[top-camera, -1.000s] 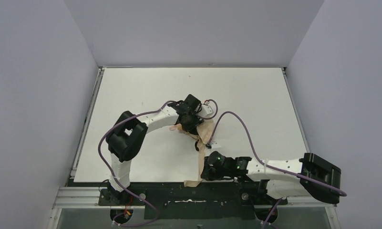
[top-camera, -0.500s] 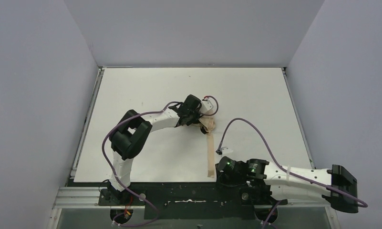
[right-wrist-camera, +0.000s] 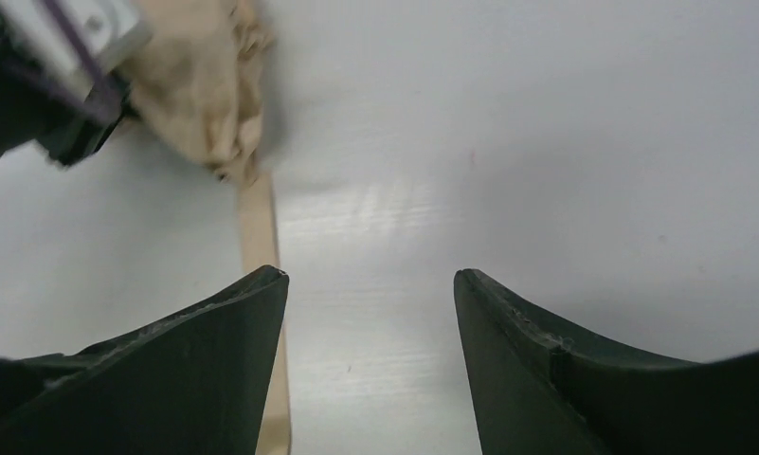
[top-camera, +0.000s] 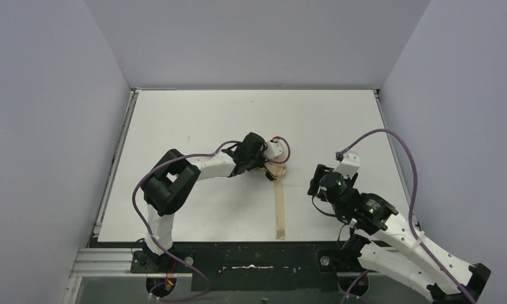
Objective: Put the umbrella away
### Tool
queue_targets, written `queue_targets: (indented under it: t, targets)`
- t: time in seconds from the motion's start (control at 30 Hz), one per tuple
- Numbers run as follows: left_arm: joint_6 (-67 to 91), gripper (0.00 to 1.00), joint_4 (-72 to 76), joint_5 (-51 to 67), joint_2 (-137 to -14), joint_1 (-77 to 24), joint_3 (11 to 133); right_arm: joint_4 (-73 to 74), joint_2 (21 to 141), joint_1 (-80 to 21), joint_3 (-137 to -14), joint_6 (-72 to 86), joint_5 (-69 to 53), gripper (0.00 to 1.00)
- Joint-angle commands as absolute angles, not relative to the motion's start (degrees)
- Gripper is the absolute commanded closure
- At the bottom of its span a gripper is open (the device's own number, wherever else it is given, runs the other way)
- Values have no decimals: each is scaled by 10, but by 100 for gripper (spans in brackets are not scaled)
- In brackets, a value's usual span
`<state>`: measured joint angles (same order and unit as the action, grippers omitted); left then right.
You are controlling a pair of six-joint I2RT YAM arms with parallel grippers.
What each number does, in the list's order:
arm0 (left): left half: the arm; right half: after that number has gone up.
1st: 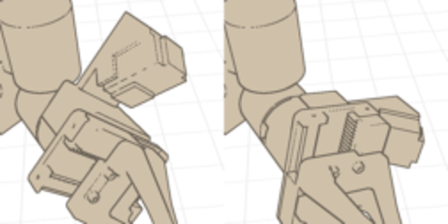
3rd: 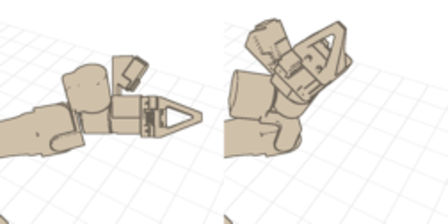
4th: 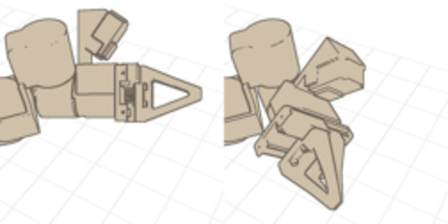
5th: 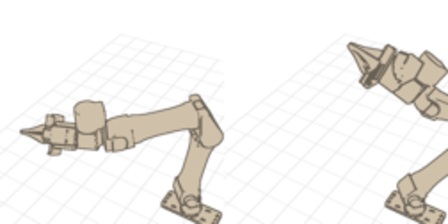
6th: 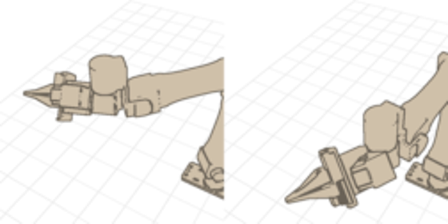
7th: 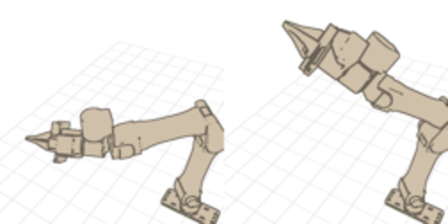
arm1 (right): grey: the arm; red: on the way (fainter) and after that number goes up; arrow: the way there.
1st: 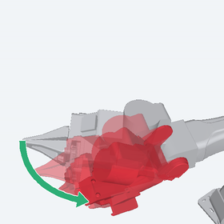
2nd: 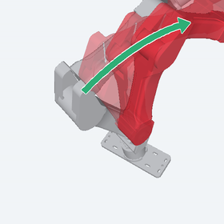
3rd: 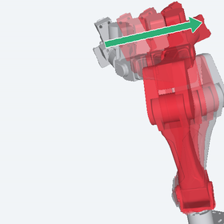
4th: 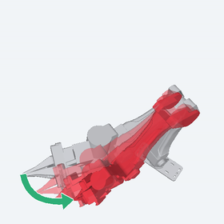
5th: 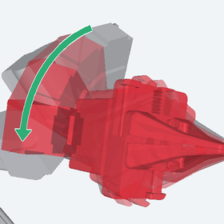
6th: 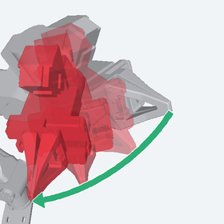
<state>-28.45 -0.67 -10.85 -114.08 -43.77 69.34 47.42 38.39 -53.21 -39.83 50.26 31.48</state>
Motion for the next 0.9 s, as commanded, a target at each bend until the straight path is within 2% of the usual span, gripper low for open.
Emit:
queue_targets:
  t: [0.0, 0.1, 0.17, 0.3, 0.43, 0.67, 0.87]
  targets:
    - [-336, 100, 8, -48, -1112, -461, 645, 347, 472, -343, -443, 327, 212, 33]
    - [-370, 100, 40, -49, -1105, -478, 618, 247, 554, -196, -454, 267, 8, 31]
    - [-397, 100, 66, -53, -1102, -493, 598, 183, 617, -133, -471, 244, -100, 30]
    - [-458, 100, 139, -77, -1100, -527, 548, 103, 740, -104, -531, 173, -185, 23]
    - [-524, 100, 237, -98, -1106, -556, 492, 57, 829, -97, -584, 103, -265, 22]
    - [-549, 100, 265, -87, -1110, -567, 469, 213, 923, -93, -701, -96, -415, 19]
    - [-557, 100, 264, -83, -1114, -566, 462, 344, 964, -97, -747, -207, -470, 17]
